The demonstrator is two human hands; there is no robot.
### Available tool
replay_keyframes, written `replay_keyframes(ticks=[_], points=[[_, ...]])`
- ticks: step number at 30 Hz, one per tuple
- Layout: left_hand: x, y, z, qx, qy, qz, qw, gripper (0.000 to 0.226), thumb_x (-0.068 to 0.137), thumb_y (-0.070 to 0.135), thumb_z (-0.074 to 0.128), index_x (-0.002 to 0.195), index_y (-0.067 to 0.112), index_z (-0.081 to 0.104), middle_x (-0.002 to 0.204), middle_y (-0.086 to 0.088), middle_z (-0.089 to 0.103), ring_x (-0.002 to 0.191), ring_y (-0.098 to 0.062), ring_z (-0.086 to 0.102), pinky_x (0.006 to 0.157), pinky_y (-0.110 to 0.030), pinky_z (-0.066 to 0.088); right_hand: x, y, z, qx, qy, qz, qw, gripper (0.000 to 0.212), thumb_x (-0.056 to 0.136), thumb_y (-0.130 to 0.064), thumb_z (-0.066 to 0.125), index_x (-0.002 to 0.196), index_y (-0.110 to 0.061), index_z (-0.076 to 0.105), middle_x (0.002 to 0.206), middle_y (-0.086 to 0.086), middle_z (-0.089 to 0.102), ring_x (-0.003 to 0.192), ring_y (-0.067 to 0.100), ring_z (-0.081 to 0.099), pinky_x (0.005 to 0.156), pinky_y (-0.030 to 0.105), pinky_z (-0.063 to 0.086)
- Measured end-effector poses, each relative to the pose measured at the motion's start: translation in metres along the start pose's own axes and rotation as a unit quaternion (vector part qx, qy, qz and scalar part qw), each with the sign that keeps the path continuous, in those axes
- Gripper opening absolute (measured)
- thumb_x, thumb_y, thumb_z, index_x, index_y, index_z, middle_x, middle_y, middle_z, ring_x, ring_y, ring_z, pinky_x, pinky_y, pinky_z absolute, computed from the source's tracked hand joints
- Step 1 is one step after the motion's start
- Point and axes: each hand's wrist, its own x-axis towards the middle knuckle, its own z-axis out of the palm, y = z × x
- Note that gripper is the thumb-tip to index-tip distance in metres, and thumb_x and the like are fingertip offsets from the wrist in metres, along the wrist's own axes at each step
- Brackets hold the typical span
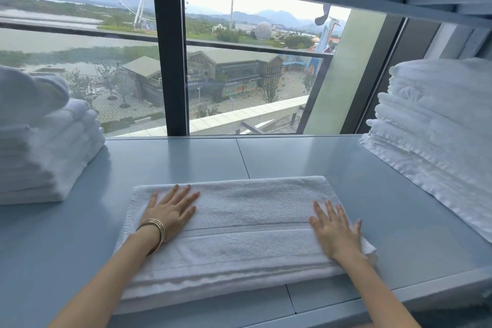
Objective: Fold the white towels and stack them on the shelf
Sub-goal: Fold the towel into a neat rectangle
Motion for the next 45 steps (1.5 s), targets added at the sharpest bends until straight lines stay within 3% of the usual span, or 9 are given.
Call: replay_keyframes(ticks=[6,13,18,21,23,25,32,37,45], points=[[0.002,0.010,-0.002,-0.032,0.017,-0.086,0.996,0.050,0.099,0.047,0.013,0.146,0.043,0.000,0.156,0.013,-0.007,0.144,-0.010,-0.008,0.115,-0.046,-0.007,-0.052,-0.082,-0.006,0.078,-0.038,-0.064,0.994,0.066,0.092,-0.062,0.016,0.148,-0.028,0.014,0.157,0.002,-0.001,0.143,0.032,0.003,0.110,0.059,0.006],[-0.036,0.040,-0.007,0.017,-0.001,-0.197,0.980,0.053,0.097,0.050,0.014,0.148,0.035,0.007,0.157,0.003,0.007,0.143,-0.021,0.010,0.112,-0.049,0.015,-0.043,-0.095,0.011,0.033,-0.019,-0.150,0.988,0.117,0.054,-0.086,-0.023,0.149,-0.025,0.011,0.157,0.006,0.000,0.144,0.029,-0.008,0.109,0.059,-0.005],[-0.096,0.082,-0.039,0.166,-0.040,-0.090,0.981,0.048,0.098,0.047,0.030,0.137,0.021,0.041,0.131,0.000,0.052,0.120,-0.019,0.050,0.089,-0.027,0.039,-0.012,-0.049,-0.004,0.048,-0.066,-0.240,0.967,0.147,0.020,-0.099,-0.013,0.147,-0.031,0.016,0.157,0.000,0.000,0.144,0.025,-0.009,0.113,0.038,-0.008],[-0.101,0.090,-0.061,0.134,-0.039,-0.031,0.990,0.039,0.096,0.046,0.036,0.120,0.023,0.057,0.124,0.000,0.056,0.115,-0.022,0.054,0.083,-0.027,0.040,-0.004,-0.039,-0.014,0.058,-0.045,-0.218,0.973,0.115,0.055,-0.095,0.022,0.143,-0.022,0.032,0.155,0.006,0.016,0.144,0.027,0.005,0.115,0.032,0.003],[-0.089,0.089,-0.066,0.065,-0.011,-0.005,0.998,0.034,0.095,0.045,0.041,0.120,0.029,0.058,0.123,0.002,0.057,0.115,-0.022,0.054,0.084,-0.028,0.041,-0.009,-0.039,-0.015,0.087,0.001,-0.222,0.971,0.059,0.088,-0.046,0.054,0.135,-0.011,0.047,0.147,0.011,0.034,0.138,0.024,0.028,0.113,0.029,0.020],[-0.068,0.088,-0.063,0.003,0.011,0.056,0.998,0.035,0.093,0.042,0.048,0.127,0.035,0.053,0.131,0.007,0.054,0.121,-0.018,0.050,0.092,-0.028,0.040,-0.016,-0.040,-0.017,0.126,-0.001,-0.248,0.961,0.039,0.088,-0.018,0.061,0.125,-0.004,0.056,0.138,0.012,0.046,0.129,0.024,0.042,0.107,0.023,0.027],[0.010,0.082,-0.047,-0.026,-0.121,0.190,0.974,0.090,0.073,0.040,0.076,0.146,0.021,0.027,0.153,0.001,0.023,0.141,-0.013,0.022,0.115,-0.028,0.018,-0.012,-0.019,-0.044,0.056,-0.145,-0.239,0.958,0.100,0.068,-0.037,0.081,0.144,-0.001,0.026,0.154,0.007,0.019,0.141,0.014,0.017,0.105,0.009,0.005],[0.027,0.077,-0.055,-0.007,-0.183,0.194,0.964,0.097,0.065,0.032,0.083,0.144,0.019,0.028,0.147,0.002,0.030,0.135,-0.014,0.031,0.112,-0.023,0.022,-0.010,-0.031,-0.049,0.002,-0.163,-0.226,0.960,0.085,0.067,-0.036,0.081,0.132,0.001,0.041,0.138,0.011,0.038,0.128,0.024,0.035,0.107,0.029,0.029],[0.035,0.088,-0.052,0.007,-0.154,0.163,0.974,0.095,0.057,0.033,0.086,0.136,0.017,0.036,0.130,0.002,0.043,0.120,-0.016,0.044,0.105,-0.028,0.035,0.004,-0.040,-0.051,-0.063,-0.128,-0.251,0.957,0.078,0.056,-0.046,0.083,0.116,-0.010,0.049,0.115,0.003,0.045,0.108,0.019,0.047,0.089,0.028,0.044]])
